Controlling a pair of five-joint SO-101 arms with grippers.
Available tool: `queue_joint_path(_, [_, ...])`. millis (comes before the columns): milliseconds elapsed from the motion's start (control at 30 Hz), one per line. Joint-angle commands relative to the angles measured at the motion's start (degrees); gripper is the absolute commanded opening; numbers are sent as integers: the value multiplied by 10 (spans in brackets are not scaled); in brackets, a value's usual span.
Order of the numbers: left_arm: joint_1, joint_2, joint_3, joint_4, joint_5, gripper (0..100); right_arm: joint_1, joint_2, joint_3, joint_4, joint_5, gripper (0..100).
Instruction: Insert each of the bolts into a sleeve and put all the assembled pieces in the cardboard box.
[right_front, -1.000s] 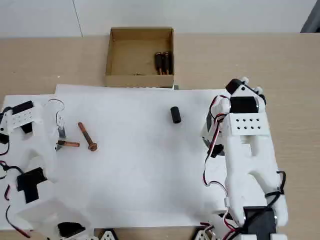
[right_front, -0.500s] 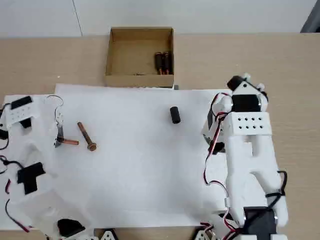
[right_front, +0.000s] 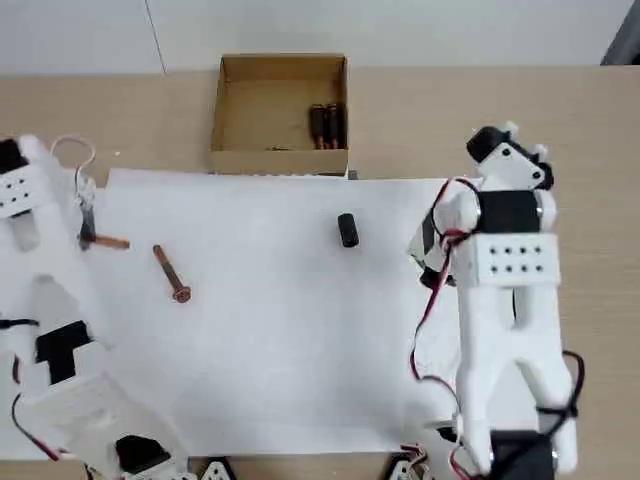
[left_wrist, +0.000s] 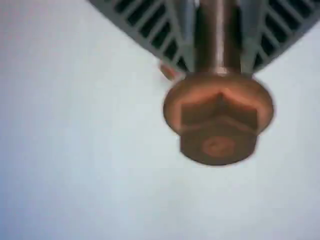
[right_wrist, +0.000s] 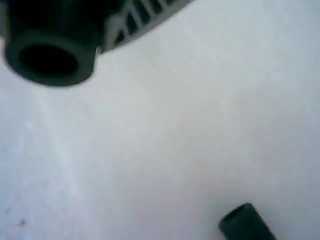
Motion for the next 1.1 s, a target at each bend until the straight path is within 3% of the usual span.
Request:
queue_joint_path(0, [29, -9, -74, 20, -9, 7, 0, -51, -25, 3, 26, 4])
queue_joint_path(167, [87, -61, -114, 20, -87, 7, 0, -108, -24, 3, 69, 4])
queue_joint_path(567, [202, -229, -58, 20, -316, 7, 0, -257, 13, 9, 212, 4])
queue_joint_path(833, [313, -331, 25, 18, -333, 7, 0, -355, 96, 5, 238, 4])
queue_joint_path(1067, [332, -401, 131, -26, -335, 7, 0, -424, 151, -34, 245, 4])
